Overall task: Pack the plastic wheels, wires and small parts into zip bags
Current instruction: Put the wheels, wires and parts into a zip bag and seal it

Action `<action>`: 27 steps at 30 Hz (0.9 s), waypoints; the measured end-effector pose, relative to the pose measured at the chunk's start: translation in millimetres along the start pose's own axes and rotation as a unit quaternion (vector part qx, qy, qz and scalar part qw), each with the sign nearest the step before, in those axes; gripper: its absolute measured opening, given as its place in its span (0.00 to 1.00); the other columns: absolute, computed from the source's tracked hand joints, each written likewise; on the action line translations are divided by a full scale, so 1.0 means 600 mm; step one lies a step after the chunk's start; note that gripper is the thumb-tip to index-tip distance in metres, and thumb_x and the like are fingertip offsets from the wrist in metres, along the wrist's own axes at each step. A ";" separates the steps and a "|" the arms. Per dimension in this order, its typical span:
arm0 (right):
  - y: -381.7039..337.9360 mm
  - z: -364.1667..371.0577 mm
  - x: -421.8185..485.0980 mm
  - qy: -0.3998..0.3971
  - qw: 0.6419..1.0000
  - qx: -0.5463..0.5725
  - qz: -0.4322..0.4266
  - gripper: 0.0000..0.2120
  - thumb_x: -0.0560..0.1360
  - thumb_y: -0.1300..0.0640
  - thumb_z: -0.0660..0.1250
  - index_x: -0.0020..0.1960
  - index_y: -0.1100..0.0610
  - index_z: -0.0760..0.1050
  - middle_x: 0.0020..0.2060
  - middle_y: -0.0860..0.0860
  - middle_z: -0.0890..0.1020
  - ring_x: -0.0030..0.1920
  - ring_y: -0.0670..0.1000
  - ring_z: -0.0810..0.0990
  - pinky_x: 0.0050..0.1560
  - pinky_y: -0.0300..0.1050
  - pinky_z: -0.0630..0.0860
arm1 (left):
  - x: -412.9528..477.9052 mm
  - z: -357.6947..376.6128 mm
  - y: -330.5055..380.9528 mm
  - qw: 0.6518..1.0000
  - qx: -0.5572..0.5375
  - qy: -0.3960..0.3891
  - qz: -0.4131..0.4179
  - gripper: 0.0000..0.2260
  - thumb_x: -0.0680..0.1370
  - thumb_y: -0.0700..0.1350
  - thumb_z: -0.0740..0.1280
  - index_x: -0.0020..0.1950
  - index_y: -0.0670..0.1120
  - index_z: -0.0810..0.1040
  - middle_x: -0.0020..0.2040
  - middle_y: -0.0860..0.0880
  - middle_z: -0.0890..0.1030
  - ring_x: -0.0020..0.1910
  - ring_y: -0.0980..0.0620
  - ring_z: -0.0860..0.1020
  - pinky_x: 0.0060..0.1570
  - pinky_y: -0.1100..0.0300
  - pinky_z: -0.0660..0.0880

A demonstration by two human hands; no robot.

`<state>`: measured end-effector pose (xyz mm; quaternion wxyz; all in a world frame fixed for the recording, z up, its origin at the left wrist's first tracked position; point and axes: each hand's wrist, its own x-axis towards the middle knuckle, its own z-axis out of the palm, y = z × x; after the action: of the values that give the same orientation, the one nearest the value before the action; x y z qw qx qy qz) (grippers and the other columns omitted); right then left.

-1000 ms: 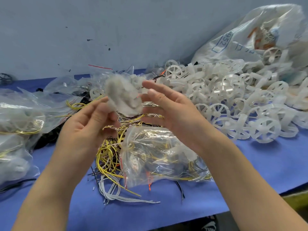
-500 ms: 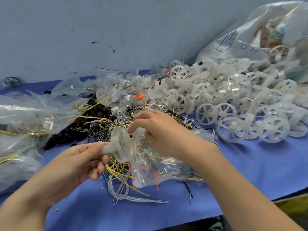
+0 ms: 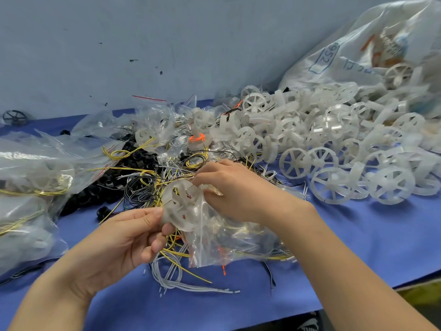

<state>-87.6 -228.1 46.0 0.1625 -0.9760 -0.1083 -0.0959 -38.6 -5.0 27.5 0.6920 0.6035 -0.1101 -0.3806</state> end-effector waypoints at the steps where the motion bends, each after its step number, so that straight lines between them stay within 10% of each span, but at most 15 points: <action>1: 0.003 -0.001 -0.001 -0.004 1.000 0.004 -0.003 0.15 0.80 0.55 0.60 0.66 0.47 0.75 0.65 0.46 0.75 0.63 0.53 0.69 0.66 0.52 0.66 | 0.000 0.003 0.001 1.000 -0.005 -0.003 -0.001 0.12 0.74 0.41 0.63 0.38 0.39 0.84 0.33 0.44 0.76 0.23 0.56 0.73 0.16 0.67 0.69; 13: 0.009 -0.025 -0.004 0.046 0.991 0.128 0.006 0.10 0.78 0.60 0.61 0.53 0.51 0.79 0.56 0.48 0.78 0.60 0.51 0.73 0.63 0.51 0.68 | -0.003 0.030 0.023 0.987 0.154 -0.033 0.000 0.12 0.76 0.46 0.65 0.54 0.42 0.84 0.40 0.42 0.79 0.24 0.52 0.72 0.18 0.65 0.67; 22: 0.008 -0.045 -0.011 0.050 0.983 0.177 0.024 0.08 0.78 0.61 0.62 0.48 0.51 0.78 0.52 0.46 0.80 0.55 0.47 0.76 0.59 0.41 0.68 | 0.006 0.089 0.064 0.893 0.434 -0.096 0.065 0.10 0.80 0.52 0.63 0.52 0.54 0.84 0.23 0.52 0.72 0.22 0.56 0.64 0.23 0.66 0.61; 27: -0.001 -0.046 -0.009 0.045 0.983 0.175 0.022 0.10 0.77 0.62 0.62 0.49 0.51 0.79 0.50 0.46 0.80 0.51 0.44 0.76 0.54 0.39 0.70 | 0.032 0.115 0.075 0.861 0.474 -0.143 0.114 0.08 0.80 0.48 0.66 0.47 0.51 0.85 0.38 0.46 0.83 0.38 0.50 0.77 0.42 0.49 0.75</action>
<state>-97.1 -237.7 70.4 0.3380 -0.9293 -0.0943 -0.1153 -50.0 -70.4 79.9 0.3375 0.7809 -0.4427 -0.2834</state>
